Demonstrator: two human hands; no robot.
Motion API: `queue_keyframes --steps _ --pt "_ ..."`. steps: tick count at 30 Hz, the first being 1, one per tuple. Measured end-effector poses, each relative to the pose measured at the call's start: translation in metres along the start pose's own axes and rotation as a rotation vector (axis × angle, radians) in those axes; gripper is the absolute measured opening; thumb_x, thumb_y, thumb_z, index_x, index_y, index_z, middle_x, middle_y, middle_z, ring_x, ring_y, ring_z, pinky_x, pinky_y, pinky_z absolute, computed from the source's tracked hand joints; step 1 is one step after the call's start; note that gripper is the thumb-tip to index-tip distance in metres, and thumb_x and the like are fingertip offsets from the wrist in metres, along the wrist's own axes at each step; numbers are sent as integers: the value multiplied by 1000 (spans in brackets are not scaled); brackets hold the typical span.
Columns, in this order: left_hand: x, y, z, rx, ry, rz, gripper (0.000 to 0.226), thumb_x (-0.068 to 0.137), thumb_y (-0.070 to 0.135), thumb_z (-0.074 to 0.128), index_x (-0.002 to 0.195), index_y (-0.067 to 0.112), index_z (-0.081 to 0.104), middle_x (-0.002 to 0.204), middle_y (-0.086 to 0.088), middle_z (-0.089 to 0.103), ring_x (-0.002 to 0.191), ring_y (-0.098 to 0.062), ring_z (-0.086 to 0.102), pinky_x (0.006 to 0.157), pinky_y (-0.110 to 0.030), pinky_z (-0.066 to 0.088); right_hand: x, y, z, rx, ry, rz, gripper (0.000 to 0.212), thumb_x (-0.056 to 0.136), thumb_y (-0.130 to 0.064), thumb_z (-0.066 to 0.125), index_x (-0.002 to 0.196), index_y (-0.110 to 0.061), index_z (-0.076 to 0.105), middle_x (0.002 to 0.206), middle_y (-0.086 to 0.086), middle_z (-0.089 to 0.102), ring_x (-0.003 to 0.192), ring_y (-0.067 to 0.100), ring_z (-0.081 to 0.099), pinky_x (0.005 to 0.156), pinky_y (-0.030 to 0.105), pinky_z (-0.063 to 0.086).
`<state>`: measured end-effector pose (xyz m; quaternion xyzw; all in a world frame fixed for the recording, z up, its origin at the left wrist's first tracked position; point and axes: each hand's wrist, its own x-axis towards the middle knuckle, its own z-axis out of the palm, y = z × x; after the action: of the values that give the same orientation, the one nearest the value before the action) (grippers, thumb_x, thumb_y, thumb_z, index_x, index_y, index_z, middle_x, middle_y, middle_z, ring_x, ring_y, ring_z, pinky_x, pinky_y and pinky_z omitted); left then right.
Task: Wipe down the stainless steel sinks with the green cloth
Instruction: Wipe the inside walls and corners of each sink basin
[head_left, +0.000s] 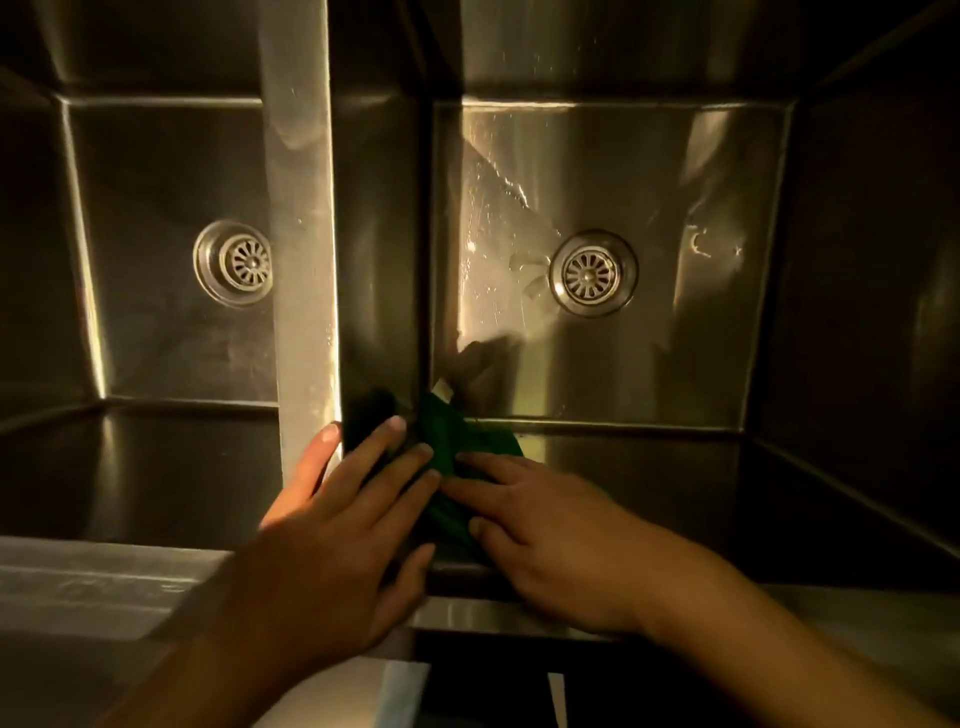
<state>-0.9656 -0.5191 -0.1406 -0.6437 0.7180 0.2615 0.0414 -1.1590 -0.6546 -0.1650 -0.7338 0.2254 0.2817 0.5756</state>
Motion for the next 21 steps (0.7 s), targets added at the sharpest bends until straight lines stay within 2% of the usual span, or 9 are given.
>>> queue_keyframes --steps 4,8,11,21 --pt "3 6 7 38 87 -40 51 104 43 39 130 14 73 145 -10 62 150 -31 37 128 -51 8 18 9 0 -40 -78 76 53 104 -44 31 157 -41 21 167 -4 19 152 24 22 120 49 29" --pt "5 12 6 61 107 -81 45 101 38 46 126 13 75 142 -10 65 148 -31 39 128 -50 7 46 28 -1 -36 -171 146 54 107 -38 34 160 -38 21 169 3 15 154 26 18 125 42 21" --pt "5 12 5 56 124 -81 43 102 37 49 126 14 75 141 -9 66 148 -30 40 128 -50 7 61 44 -2 -8 -229 180 54 109 -36 34 160 -36 19 170 4 11 155 26 15 126 36 14" --pt "7 13 4 43 157 -83 37 100 34 54 120 13 77 136 -8 69 144 -30 45 128 -51 9 81 96 -4 111 -237 268 53 108 -27 40 159 -33 27 167 -1 19 153 21 20 126 37 13"
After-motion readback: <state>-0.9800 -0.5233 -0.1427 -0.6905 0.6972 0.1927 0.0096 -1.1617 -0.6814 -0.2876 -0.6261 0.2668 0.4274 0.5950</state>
